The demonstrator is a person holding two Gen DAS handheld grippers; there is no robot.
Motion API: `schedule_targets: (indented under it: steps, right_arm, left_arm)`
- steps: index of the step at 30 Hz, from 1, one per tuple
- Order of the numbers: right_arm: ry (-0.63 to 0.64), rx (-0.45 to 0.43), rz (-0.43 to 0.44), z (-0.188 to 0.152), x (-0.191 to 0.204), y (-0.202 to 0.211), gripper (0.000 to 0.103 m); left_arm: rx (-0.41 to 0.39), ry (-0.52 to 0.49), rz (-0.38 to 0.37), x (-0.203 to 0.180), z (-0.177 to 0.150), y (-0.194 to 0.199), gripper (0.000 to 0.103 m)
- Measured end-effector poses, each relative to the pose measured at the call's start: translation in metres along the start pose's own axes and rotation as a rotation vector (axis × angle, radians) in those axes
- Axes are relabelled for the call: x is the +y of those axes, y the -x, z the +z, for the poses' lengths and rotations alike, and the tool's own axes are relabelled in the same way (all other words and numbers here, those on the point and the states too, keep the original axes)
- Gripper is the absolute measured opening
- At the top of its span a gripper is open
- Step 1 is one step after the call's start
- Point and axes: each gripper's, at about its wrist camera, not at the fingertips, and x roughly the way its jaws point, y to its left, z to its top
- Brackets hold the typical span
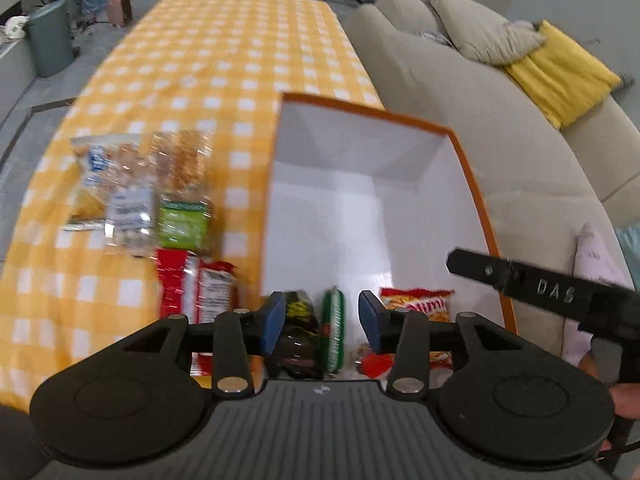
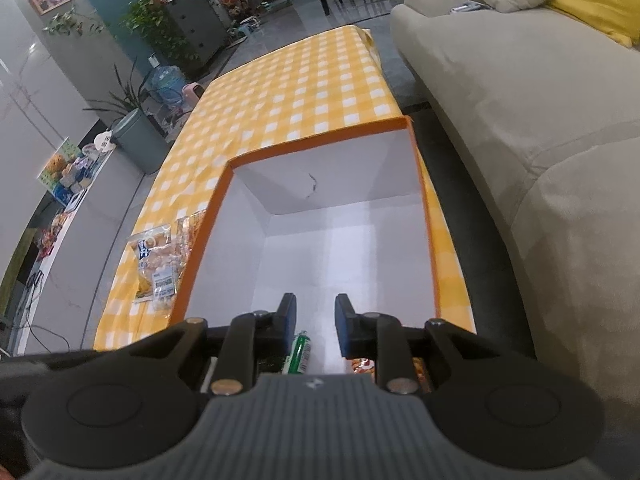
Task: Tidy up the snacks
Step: 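Move the right tool to the red packet on the table and grasp it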
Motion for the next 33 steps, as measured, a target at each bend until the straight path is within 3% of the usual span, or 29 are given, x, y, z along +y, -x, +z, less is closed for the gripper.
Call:
schedule_targets:
  steps: [12,17,24,30,33]
  right_arm:
    - [0.118,0.006,0.032,-0.005,0.050,-0.006,0.022]
    - [0.193,0.012,0.056,-0.015,0.088,-0.011,0.025]
    - [0.322,0.005,0.104,-0.034,0.145,-0.019,0.028]
    - [0.400,-0.074,-0.004,-0.066,0.204,-0.040,0.028]
    - [0.416,-0.158,-0.093,-0.089,0.226,-0.055,0.028]
  left_arm:
    - [-0.121,0.194,0.071,0.107,0.006,0.056,0.059]
    - [-0.113,0.279,0.086,0.150,-0.001,0.052,0.060]
    - [-0.080,0.321,0.089,0.186,-0.011,0.033,0.060]
    - [-0.069,0.340,0.124,0.205,-0.014,0.025,0.060]
    - [-0.062,0.389,0.084,0.219,-0.017,0.023,0.060]
